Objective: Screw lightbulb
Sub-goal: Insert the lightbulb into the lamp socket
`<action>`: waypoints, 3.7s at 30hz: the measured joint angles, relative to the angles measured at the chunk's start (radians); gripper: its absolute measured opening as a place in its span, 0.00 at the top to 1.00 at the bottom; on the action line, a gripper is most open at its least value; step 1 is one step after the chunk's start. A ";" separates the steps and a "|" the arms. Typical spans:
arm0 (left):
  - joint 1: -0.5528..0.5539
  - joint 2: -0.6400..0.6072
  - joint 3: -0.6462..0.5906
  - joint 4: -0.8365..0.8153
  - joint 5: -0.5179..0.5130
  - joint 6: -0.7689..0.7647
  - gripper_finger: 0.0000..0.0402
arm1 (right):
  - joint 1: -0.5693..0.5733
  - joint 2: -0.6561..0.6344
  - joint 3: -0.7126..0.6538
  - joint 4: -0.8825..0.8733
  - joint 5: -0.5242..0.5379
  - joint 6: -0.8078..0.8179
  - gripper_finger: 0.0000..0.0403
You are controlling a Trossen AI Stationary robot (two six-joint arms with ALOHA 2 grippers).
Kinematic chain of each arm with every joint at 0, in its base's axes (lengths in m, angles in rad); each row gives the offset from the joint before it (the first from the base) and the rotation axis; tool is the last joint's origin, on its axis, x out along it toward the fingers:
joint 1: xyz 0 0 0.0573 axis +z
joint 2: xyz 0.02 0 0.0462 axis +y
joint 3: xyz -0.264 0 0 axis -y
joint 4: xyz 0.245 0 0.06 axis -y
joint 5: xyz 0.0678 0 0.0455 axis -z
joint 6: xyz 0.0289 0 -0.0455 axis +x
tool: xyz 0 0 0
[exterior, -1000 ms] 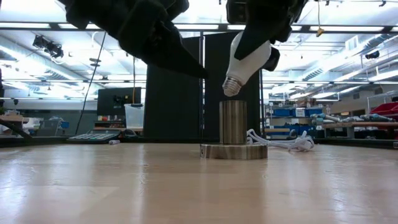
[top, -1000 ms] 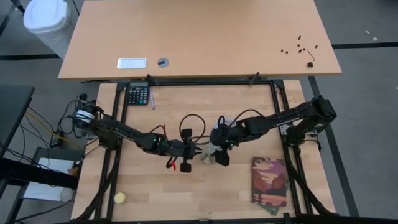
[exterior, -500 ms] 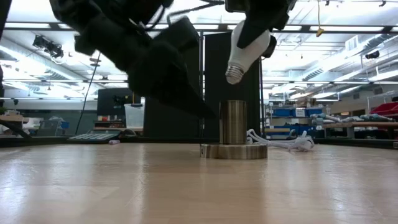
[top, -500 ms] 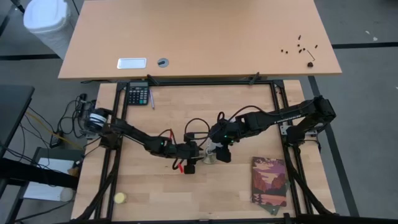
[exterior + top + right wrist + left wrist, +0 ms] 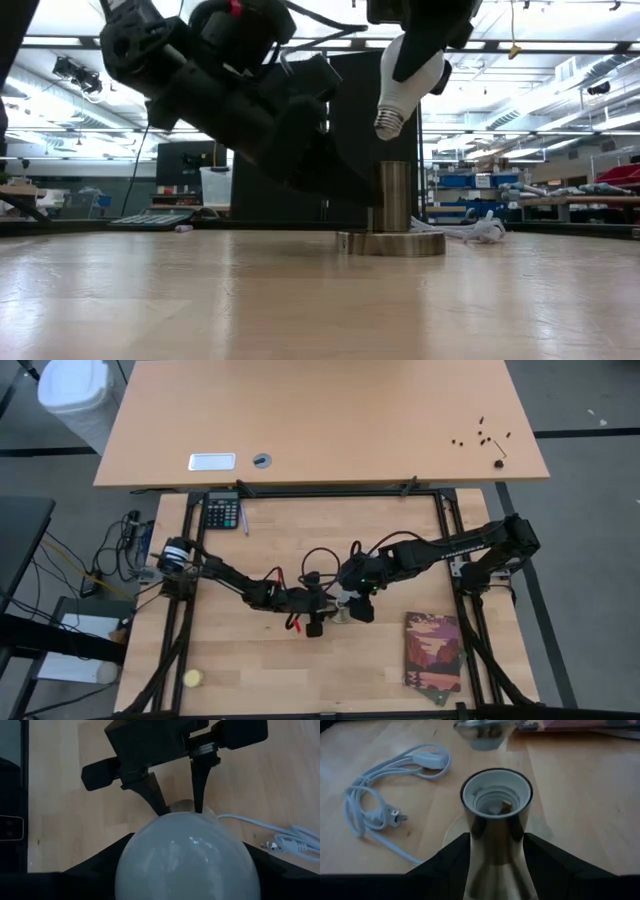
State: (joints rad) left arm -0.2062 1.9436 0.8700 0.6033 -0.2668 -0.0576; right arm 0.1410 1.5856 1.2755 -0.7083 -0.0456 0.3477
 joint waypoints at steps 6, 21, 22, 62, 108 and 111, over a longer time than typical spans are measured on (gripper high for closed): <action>0.001 0.058 0.001 0.100 0.015 0.004 0.53 | 0.000 0.000 0.000 -0.016 -0.001 0.016 0.31; 0.003 0.076 0.003 0.261 0.053 0.027 0.53 | 0.030 0.000 0.000 -0.066 -0.004 0.053 0.31; 0.003 0.076 0.003 0.261 0.062 0.027 0.53 | 0.033 0.000 0.000 -0.065 -0.004 0.054 0.31; -0.077 0.153 0.021 0.293 -0.084 -0.007 0.53 | 0.061 0.000 -0.001 -0.103 0.011 0.076 0.31; -0.049 0.230 0.159 0.259 -0.166 -0.022 0.36 | 0.080 0.000 -0.001 -0.091 0.019 0.106 0.31; -0.049 0.230 0.159 0.259 -0.166 -0.022 0.38 | 0.074 0.014 -0.001 -0.077 0.012 0.124 0.31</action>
State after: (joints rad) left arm -0.2550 2.1738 1.0290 0.8623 -0.4329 -0.0795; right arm 0.2153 1.5998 1.2747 -0.7857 -0.0335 0.4721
